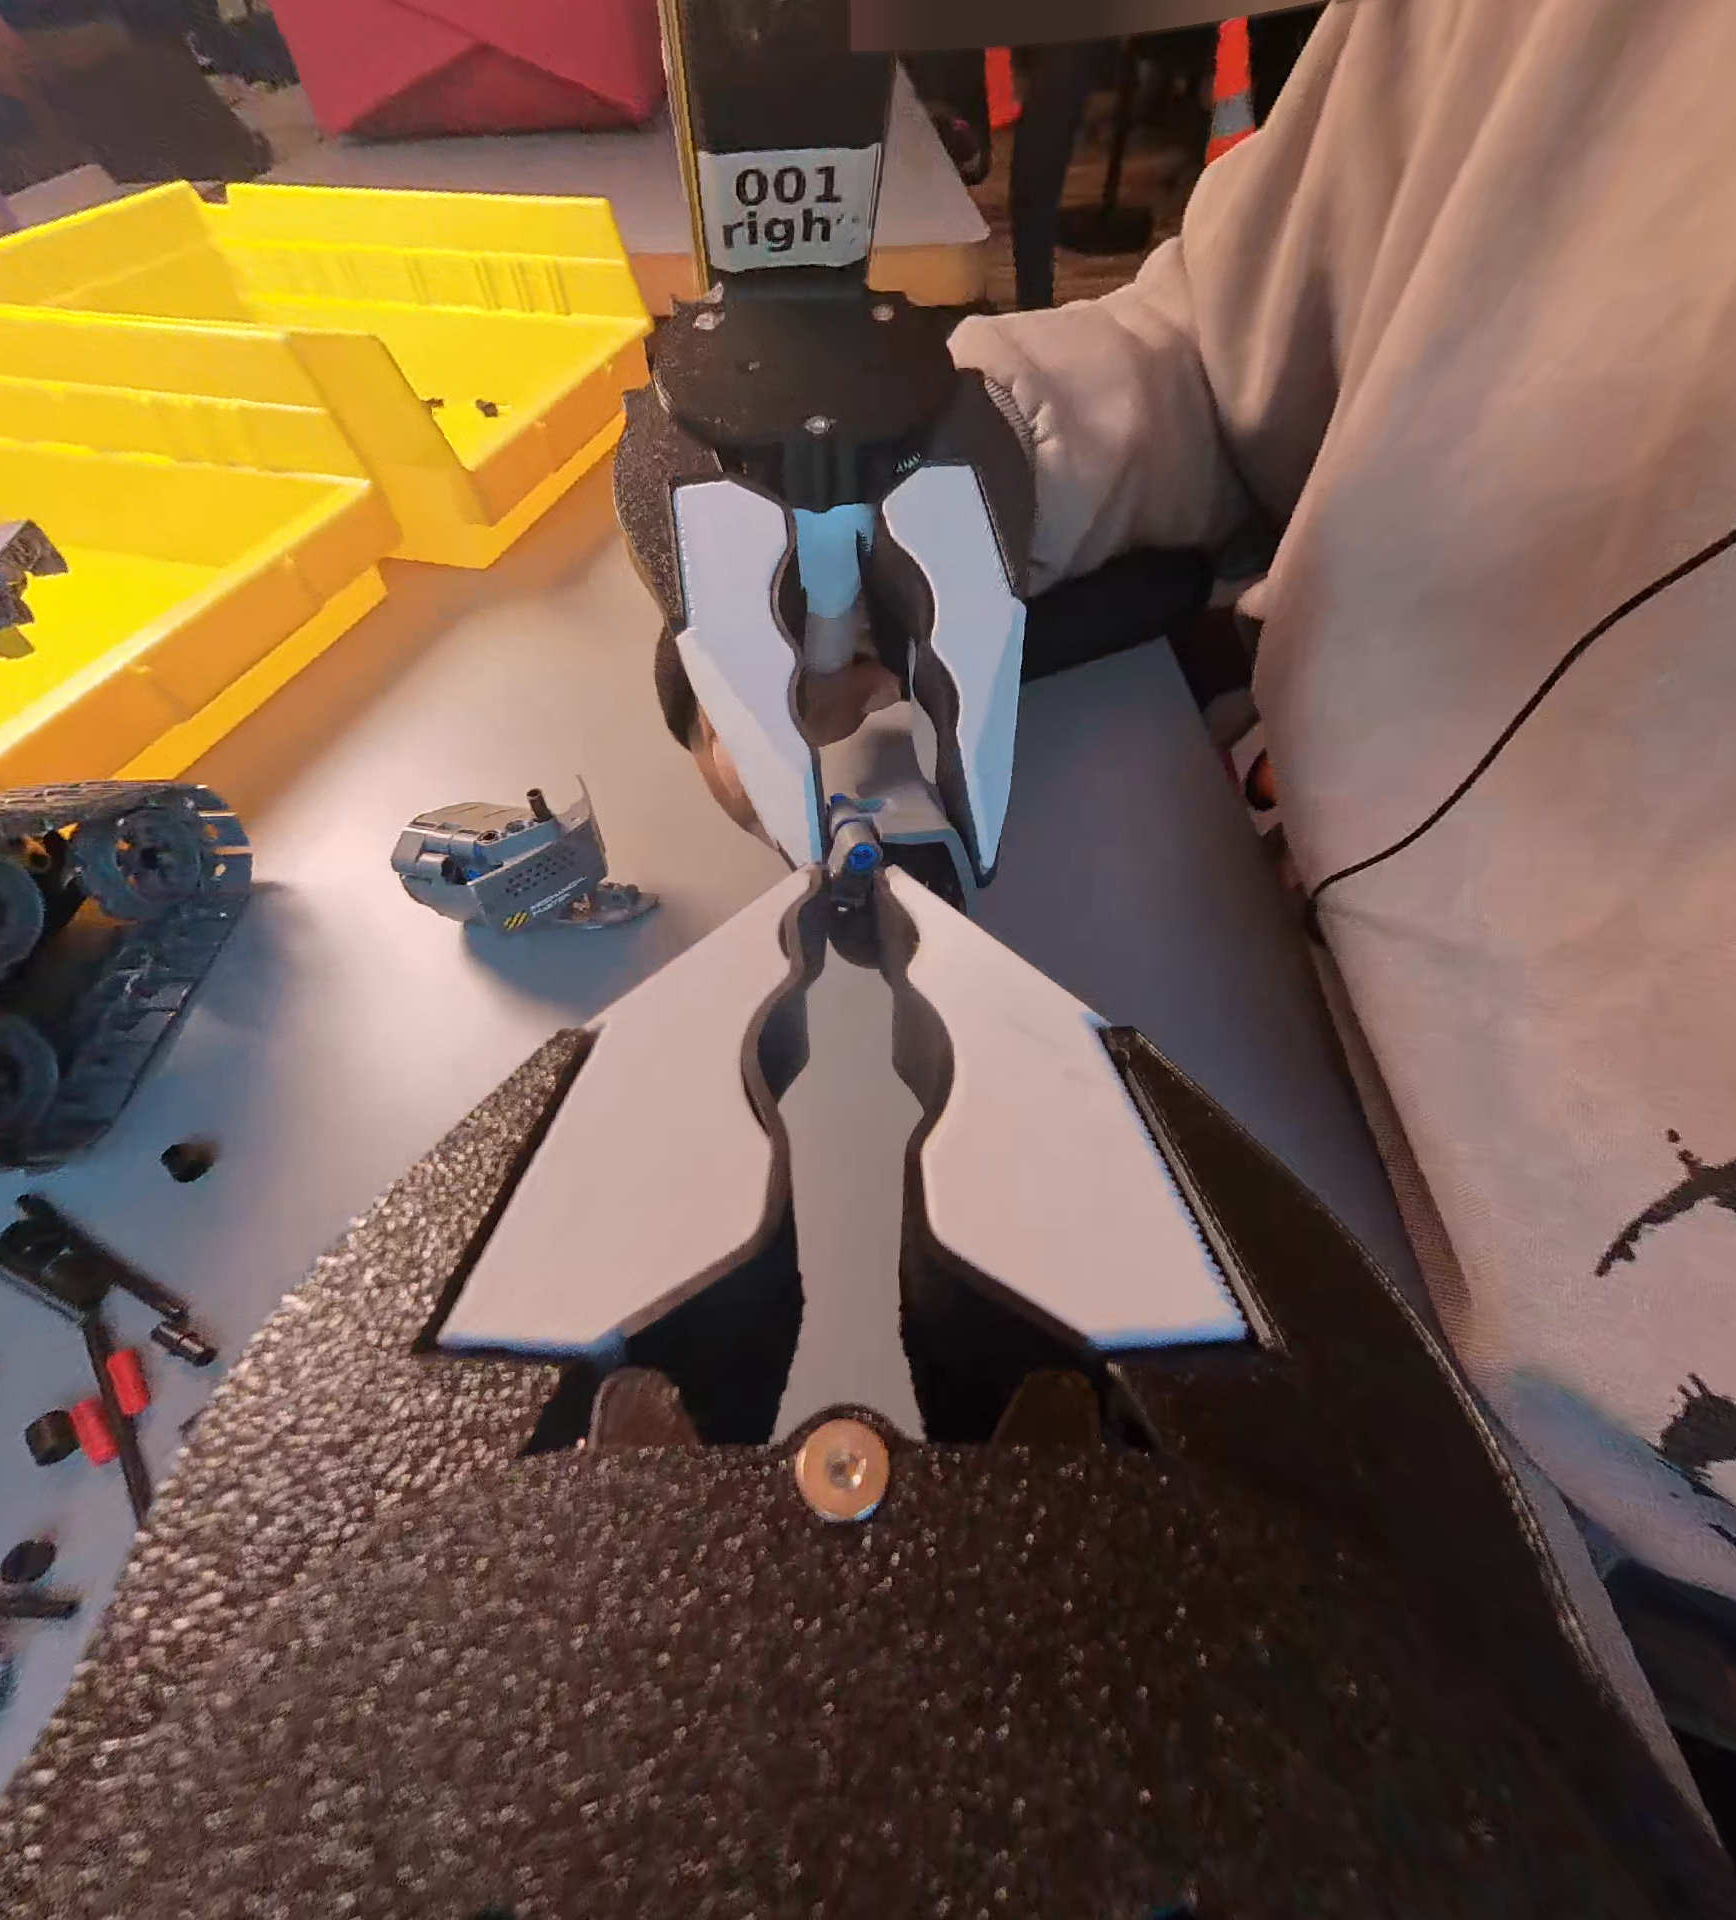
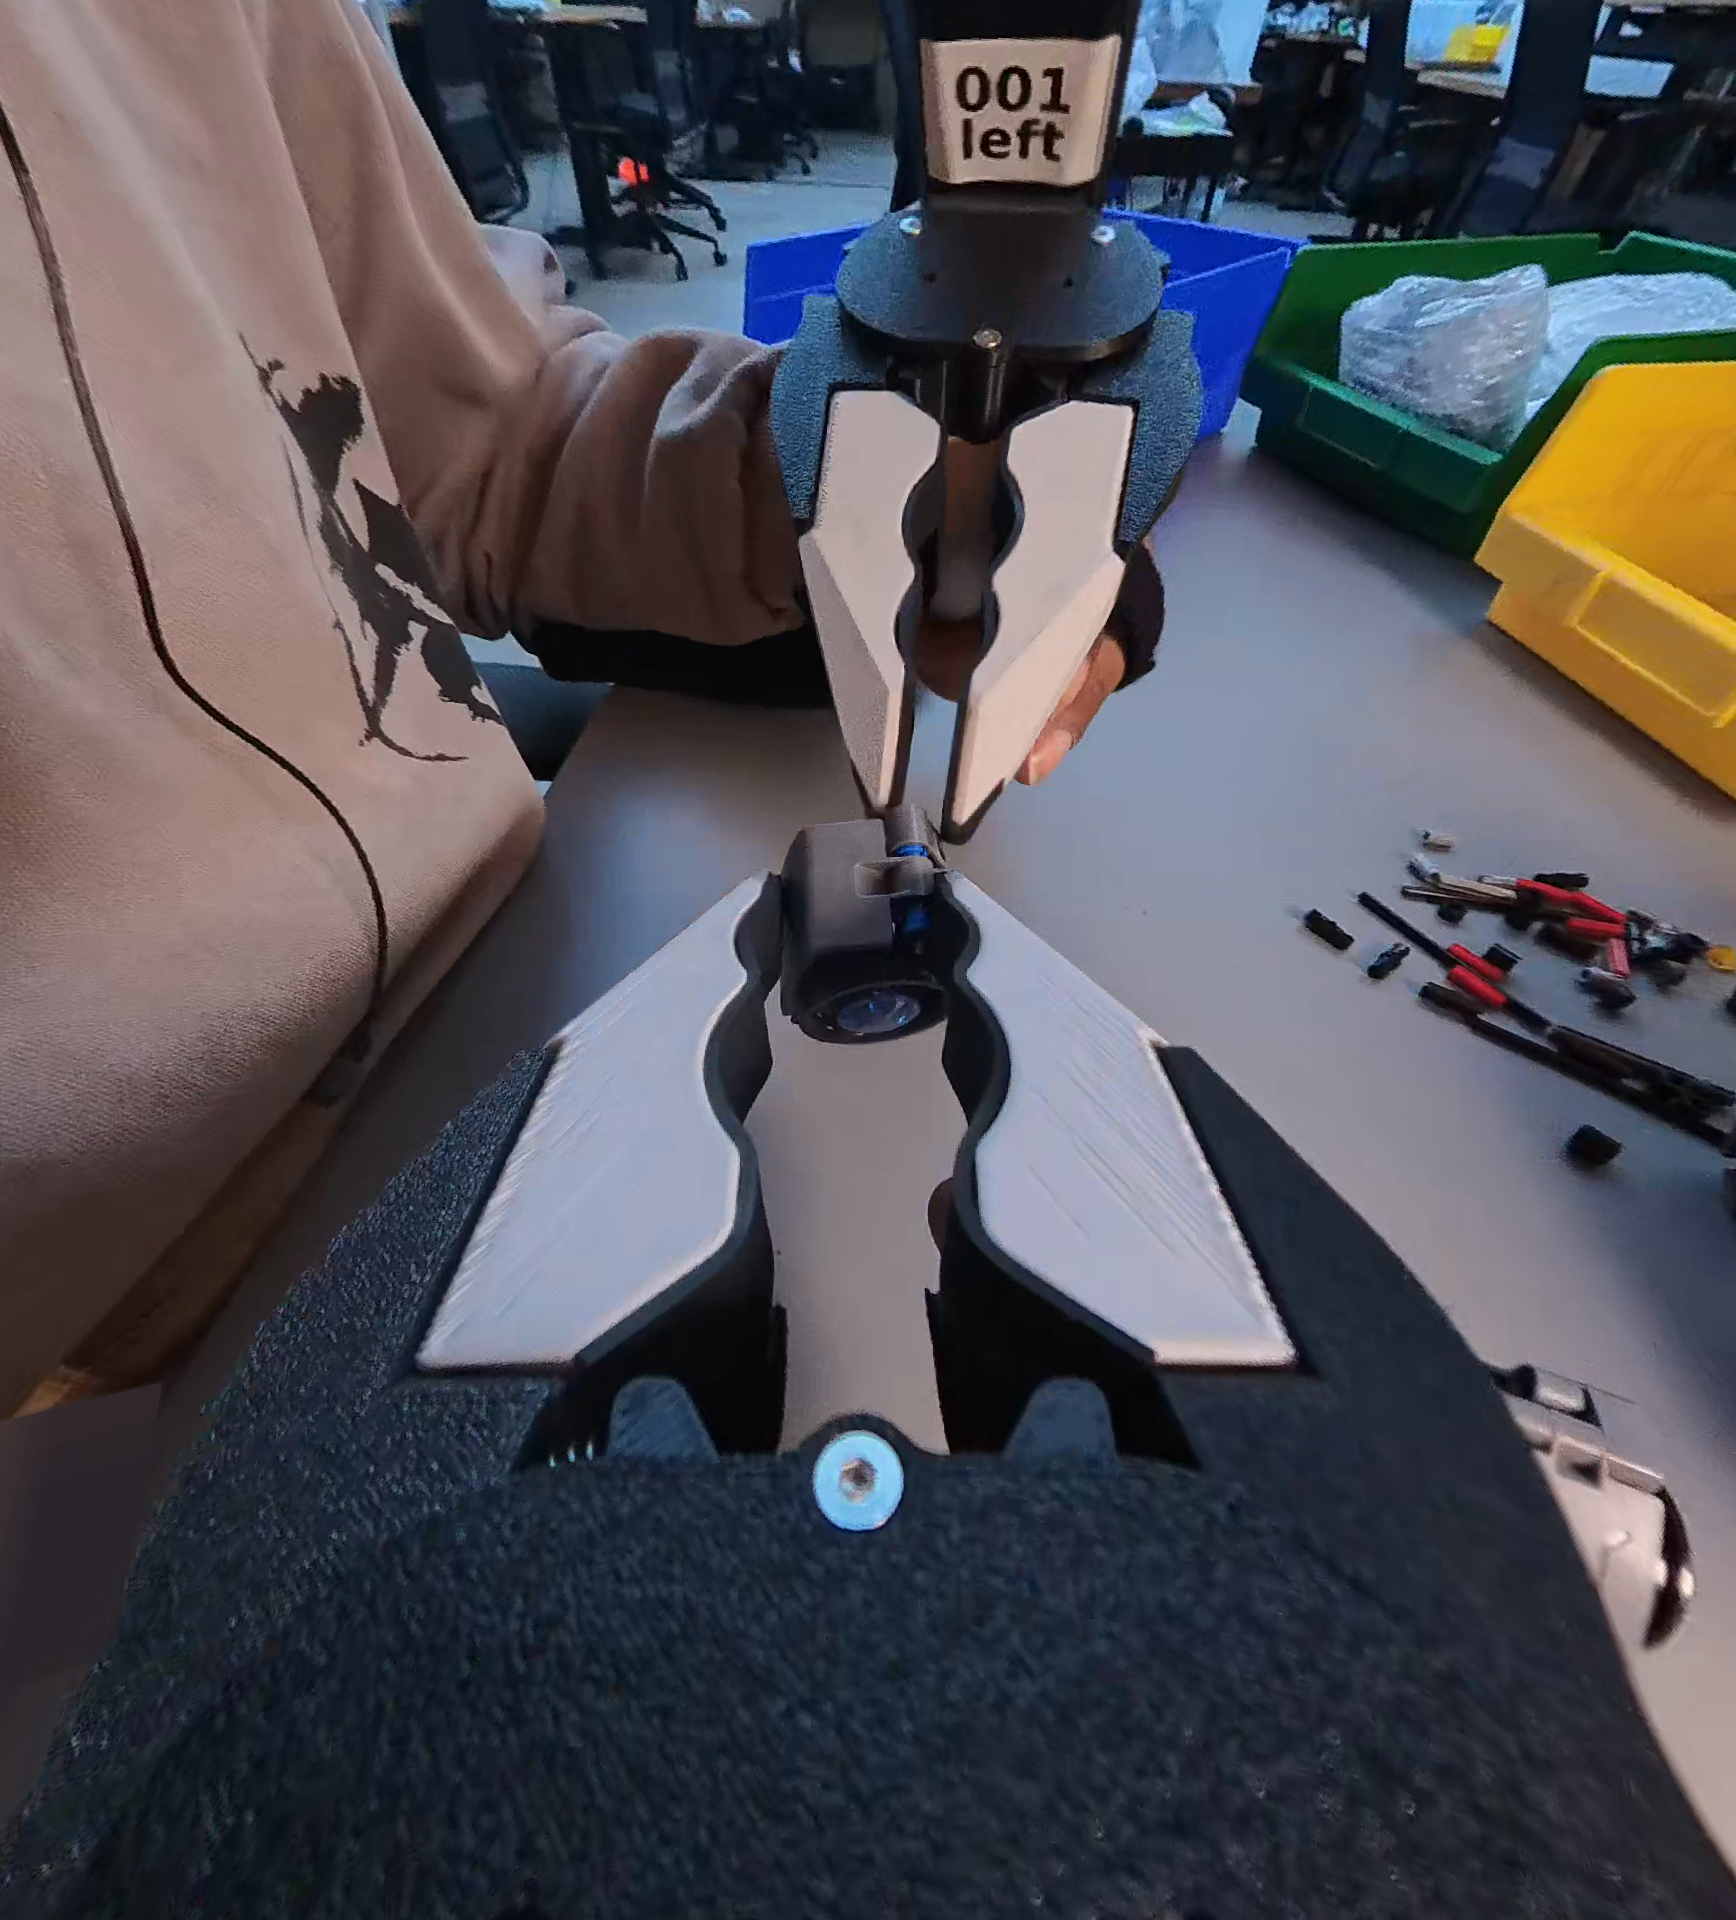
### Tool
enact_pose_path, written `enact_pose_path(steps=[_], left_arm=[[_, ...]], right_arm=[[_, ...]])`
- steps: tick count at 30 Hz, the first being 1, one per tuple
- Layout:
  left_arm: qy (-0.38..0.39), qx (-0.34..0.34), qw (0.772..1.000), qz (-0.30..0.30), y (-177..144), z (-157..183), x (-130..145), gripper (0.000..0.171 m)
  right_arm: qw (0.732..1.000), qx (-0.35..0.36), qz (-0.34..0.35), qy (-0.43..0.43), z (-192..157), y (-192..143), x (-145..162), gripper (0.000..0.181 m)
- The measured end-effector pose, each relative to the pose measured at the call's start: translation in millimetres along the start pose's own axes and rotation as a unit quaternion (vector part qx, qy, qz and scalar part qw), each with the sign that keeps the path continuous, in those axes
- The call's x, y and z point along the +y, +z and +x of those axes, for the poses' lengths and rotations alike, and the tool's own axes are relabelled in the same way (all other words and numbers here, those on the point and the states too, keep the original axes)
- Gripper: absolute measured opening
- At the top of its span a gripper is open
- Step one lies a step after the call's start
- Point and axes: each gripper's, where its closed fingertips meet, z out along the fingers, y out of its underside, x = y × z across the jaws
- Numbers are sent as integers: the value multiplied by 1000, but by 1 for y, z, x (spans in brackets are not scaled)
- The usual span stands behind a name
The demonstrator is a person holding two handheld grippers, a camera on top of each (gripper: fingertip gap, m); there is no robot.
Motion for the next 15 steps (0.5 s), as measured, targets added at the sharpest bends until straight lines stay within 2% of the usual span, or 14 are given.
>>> enact_pose_path(steps=[7, 10, 12, 15], left_arm=[[16, 12, 1000, -14, 5, 6, 8, 8], [22, 12, 999, -37, 8, 6, 18, 21], [15, 16, 999, -39, 11, 6, 20, 19], [19, 21, 997, -73, 20, 8, 35, 8]], right_arm=[[999, -36, -32, 24, -9, 4, 11, 28], [996, -37, -60, 46, -6, 7, 22, 28], [994, -42, -84, 52, -7, 8, 29, 28], [991, -33, -125, 41, -8, 11, 39, 28]])
